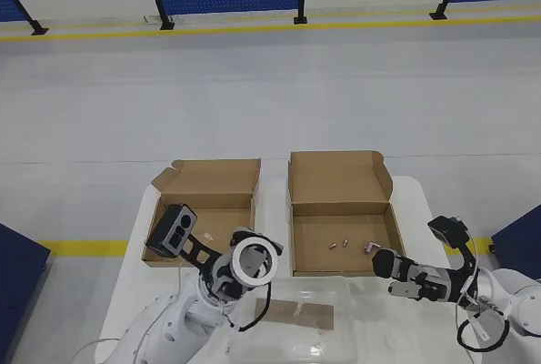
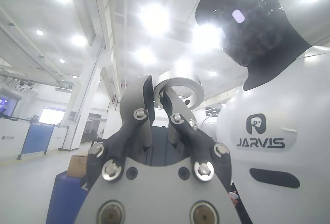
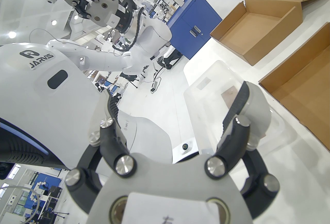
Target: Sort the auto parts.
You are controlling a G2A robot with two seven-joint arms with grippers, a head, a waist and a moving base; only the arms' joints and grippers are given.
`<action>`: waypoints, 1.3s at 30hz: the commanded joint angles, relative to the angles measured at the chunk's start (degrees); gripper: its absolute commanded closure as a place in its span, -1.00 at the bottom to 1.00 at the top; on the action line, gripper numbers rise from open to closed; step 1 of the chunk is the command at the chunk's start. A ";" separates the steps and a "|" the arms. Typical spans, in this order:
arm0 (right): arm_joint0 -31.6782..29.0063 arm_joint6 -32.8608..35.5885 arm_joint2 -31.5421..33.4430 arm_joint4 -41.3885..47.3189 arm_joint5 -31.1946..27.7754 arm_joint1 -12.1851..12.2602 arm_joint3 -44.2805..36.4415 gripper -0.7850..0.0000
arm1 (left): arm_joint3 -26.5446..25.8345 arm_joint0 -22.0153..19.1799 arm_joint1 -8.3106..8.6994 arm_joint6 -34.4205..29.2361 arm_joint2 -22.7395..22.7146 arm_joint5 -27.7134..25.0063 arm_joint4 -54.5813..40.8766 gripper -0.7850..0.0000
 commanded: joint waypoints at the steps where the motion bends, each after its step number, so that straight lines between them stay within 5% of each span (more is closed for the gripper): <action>1: 0.00 0.00 0.00 0.04 0.00 0.00 0.00 -1.00 | -1.11 0.46 -0.86 -0.06 -1.25 -0.07 -0.02 1.00; 17: 0.00 0.00 0.00 0.04 0.00 0.00 0.00 -1.00 | -5.41 2.67 -6.76 -0.05 -5.94 -0.07 0.90 1.00; 24: 0.00 0.00 0.00 0.04 0.00 0.00 0.00 -1.00 | -5.45 2.69 -6.83 -0.05 -5.97 -0.07 0.89 1.00; 39: 0.00 0.00 0.00 0.04 0.00 0.00 0.00 -1.00 | -9.18 6.34 -8.02 -5.36 -8.40 8.84 -8.86 1.00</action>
